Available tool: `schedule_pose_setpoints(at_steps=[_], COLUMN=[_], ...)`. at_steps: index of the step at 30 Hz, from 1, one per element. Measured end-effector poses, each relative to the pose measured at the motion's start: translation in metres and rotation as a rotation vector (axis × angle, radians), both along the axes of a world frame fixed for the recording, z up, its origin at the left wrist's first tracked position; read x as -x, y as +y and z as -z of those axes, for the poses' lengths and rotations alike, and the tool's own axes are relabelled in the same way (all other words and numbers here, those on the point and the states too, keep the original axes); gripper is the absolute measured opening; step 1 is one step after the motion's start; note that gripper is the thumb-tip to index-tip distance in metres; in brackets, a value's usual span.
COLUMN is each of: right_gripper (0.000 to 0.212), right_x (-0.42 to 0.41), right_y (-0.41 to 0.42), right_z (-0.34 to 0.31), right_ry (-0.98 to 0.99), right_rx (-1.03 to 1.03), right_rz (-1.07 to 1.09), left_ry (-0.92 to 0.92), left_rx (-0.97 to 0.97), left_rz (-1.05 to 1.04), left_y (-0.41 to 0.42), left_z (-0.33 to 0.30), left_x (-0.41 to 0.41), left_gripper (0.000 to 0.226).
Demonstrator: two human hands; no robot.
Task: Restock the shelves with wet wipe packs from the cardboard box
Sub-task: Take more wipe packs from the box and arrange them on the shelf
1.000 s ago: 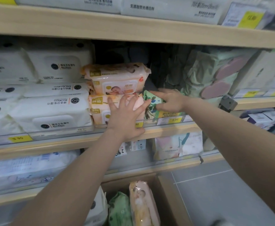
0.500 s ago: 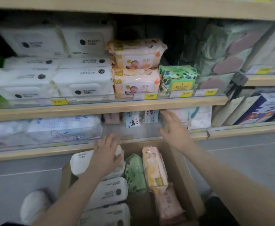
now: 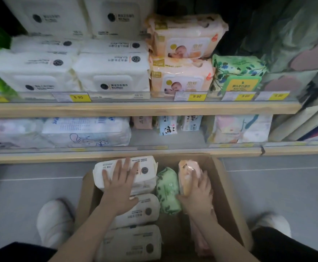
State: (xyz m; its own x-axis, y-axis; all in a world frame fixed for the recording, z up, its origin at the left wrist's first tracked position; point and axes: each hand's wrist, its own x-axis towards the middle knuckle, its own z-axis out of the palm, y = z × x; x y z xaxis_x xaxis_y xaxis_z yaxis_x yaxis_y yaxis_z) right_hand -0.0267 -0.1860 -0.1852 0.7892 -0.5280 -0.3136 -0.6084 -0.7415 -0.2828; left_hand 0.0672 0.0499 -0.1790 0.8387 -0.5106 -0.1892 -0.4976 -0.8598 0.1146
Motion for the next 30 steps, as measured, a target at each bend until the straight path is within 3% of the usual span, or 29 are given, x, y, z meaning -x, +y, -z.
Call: schedule_pose_setpoints(at_steps=[3, 7, 9, 14, 17, 21, 23, 26, 30], right_gripper=[0.104, 0.093, 0.087, 0.090, 0.096, 0.100, 0.104, 0.103, 0.099], right_x=[-0.008, -0.011, -0.009, 0.002, 0.008, 0.013, 0.020, 0.038, 0.059], right_y=[-0.002, -0.008, -0.014, -0.038, -0.048, -0.045, -0.042, -0.041, -0.037], right_z=[0.008, 0.011, 0.010, -0.017, -0.052, -0.109, -0.138, -0.171, -0.207], right_ry=[0.069, 0.034, 0.012, -0.052, -0.172, -0.316, -0.330, -0.474, -0.581], right_rx=[-0.052, -0.045, -0.069, -0.246, -0.442, -0.440, -0.255, 0.182, 0.408], right_rz=[0.106, 0.112, 0.088, 0.036, -0.008, -0.181, -0.370, -0.743, -1.028], left_ry=[-0.023, -0.148, -0.170, -0.038, 0.120, 0.497, 0.814, 1.162, 1.408], left_rx=[-0.021, 0.052, 0.040, -0.066, -0.032, 0.490, 0.763, 0.959, 0.997], left_rz=[0.008, -0.033, -0.041, -0.077, -0.144, -0.186, -0.348, -0.597, -0.683], left_y=[0.000, -0.004, -0.006, -0.014, -0.034, -0.078, -0.095, -0.100, -0.081], left_z=[0.003, -0.001, -0.004, -0.013, -0.036, -0.102, -0.142, -0.183, -0.214], left_x=[0.003, -0.021, -0.033, -0.026, -0.018, 0.013, 0.026, 0.033, 0.046], left_gripper=[0.116, 0.103, 0.108, 0.105, 0.092, 0.088, 0.082, 0.071, 0.048])
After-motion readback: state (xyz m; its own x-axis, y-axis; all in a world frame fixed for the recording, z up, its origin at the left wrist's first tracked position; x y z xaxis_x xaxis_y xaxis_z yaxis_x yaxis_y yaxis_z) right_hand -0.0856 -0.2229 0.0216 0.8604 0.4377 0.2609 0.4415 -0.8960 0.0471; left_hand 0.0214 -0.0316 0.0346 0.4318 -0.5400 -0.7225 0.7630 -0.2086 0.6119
